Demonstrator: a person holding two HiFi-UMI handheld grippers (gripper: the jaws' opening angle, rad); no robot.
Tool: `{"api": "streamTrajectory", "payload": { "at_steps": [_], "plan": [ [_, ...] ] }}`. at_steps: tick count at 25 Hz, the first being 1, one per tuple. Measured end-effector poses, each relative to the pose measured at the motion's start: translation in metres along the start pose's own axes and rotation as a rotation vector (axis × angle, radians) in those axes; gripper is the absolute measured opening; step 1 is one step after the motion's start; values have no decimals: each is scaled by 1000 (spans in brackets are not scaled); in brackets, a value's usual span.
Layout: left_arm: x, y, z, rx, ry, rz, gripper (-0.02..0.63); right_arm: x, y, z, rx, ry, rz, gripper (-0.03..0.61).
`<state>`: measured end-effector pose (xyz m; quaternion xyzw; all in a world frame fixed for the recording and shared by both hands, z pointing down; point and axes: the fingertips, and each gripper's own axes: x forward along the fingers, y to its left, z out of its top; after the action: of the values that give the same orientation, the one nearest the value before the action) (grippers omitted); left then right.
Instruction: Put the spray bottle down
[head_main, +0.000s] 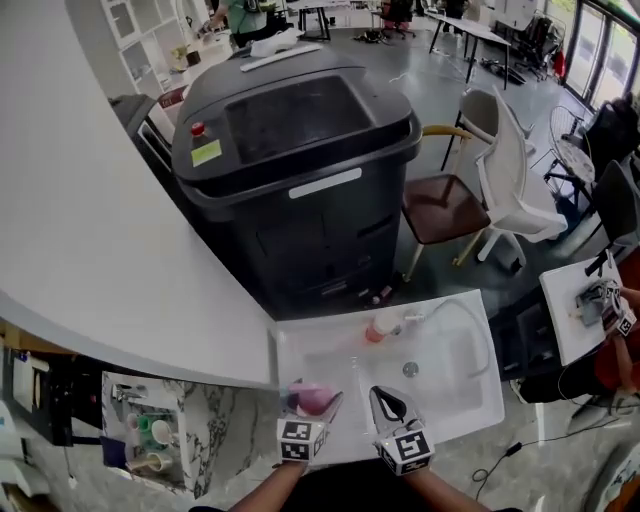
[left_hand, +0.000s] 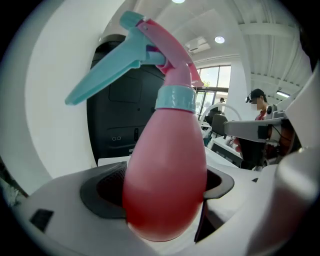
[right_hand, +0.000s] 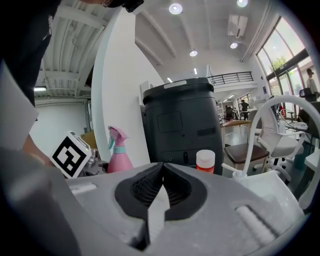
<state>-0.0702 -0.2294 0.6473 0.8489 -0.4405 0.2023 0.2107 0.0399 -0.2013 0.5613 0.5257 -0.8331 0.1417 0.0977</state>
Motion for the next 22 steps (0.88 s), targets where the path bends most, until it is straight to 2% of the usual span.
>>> {"api": "streamTrajectory", "payload": {
  "at_steps": [3,9,13,19,22],
  "plan": [
    [45,13,11,-6,13,12,431,18,-30,-6,20,20,-8,-2],
    [110,31,11,-29,37,44,431,42,-73,-17,25,56,-21,-2],
    [141,43,8,-29,59,59,431,59,-90,-16,16,49,-28,-2],
    [183,48,8,-59,36,58,431,73,-106,-22,-48,77,-33,-2],
    [199,53,3,-28,27,76,431,77,-105,-28,-40,89,-19,-2]
  ]
}}
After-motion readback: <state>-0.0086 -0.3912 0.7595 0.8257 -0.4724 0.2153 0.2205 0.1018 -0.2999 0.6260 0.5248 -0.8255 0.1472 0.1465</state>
